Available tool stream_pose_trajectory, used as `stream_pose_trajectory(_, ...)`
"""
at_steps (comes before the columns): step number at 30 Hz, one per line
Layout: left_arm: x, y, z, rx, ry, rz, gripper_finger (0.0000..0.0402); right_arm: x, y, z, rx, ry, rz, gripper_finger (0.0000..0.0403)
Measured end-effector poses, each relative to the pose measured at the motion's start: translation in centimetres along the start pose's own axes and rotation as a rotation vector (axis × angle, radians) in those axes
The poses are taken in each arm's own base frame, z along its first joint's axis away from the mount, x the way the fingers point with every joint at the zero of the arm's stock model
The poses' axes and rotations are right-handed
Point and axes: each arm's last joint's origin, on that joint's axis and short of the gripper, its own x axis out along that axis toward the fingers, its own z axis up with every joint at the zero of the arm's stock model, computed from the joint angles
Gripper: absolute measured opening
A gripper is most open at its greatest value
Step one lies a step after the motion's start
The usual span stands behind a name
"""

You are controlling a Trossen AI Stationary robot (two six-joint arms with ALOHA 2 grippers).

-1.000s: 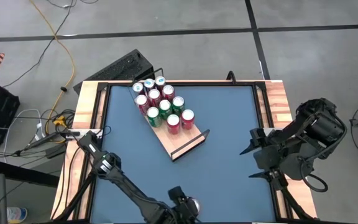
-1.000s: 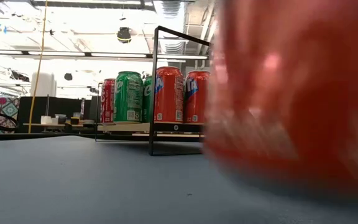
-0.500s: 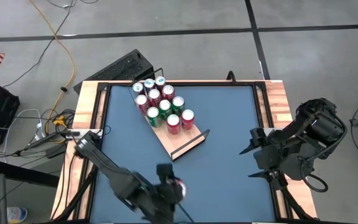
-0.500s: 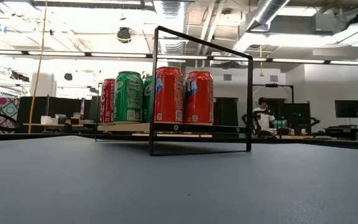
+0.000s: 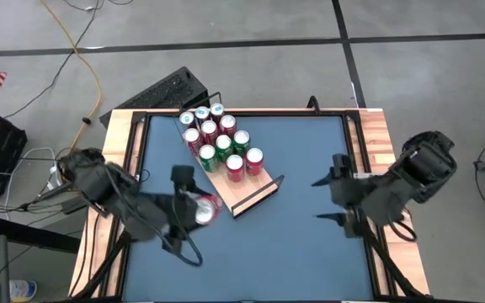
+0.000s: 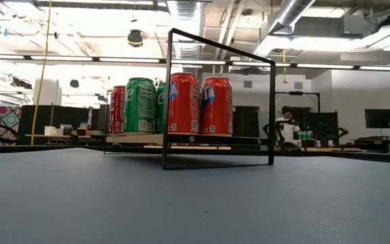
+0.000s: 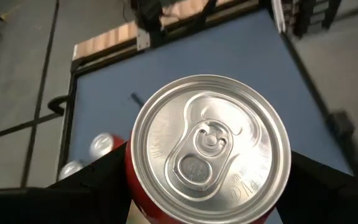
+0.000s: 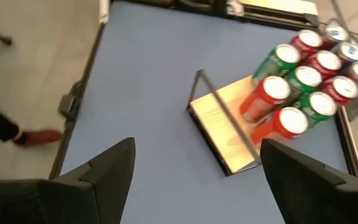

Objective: Place canned beverage on shelf
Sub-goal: Put the red soda can on the shelf aligned with the other red soda cans

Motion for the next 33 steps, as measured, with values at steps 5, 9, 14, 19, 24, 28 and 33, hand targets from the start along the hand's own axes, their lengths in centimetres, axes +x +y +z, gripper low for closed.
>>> stream_pose_trajectory(5,-2.5,2.8,-1.4,0.083,0.053,0.002,0.0282,1.0,-1.9,1.3,0.105,-0.048,-0.058,0.0329)
stream_pose_trajectory(9,-4.4,4.4,-2.3,0.1,0.023,0.001,0.0282,1.6,-3.2,2.0,0.151,-0.077,-0.096,0.0329)
stream_pose_trajectory(14,-4.7,5.1,-4.6,0.105,0.022,-0.05,0.0282,2.0,-4.4,2.3,0.188,-0.078,-0.136,0.0329)
stream_pose_trajectory(19,-3.4,5.4,-8.2,0.057,-0.003,-0.115,0.0282,2.3,-5.4,2.5,0.217,-0.077,-0.169,0.0329)
stream_pose_trajectory(24,-1.1,5.4,-11.6,0.003,-0.099,-0.146,0.0282,2.5,-6.2,2.5,0.223,-0.072,-0.193,0.0329)
stream_pose_trajectory(28,1.2,5.7,-13.8,-0.04,-0.114,-0.171,0.0282,2.6,-6.4,2.6,0.176,-0.062,-0.201,0.0329)
stream_pose_trajectory(33,4.2,6.9,-15.1,-0.093,-0.09,-0.18,0.0282,2.7,-7.0,2.6,0.128,-0.052,-0.217,0.0329)
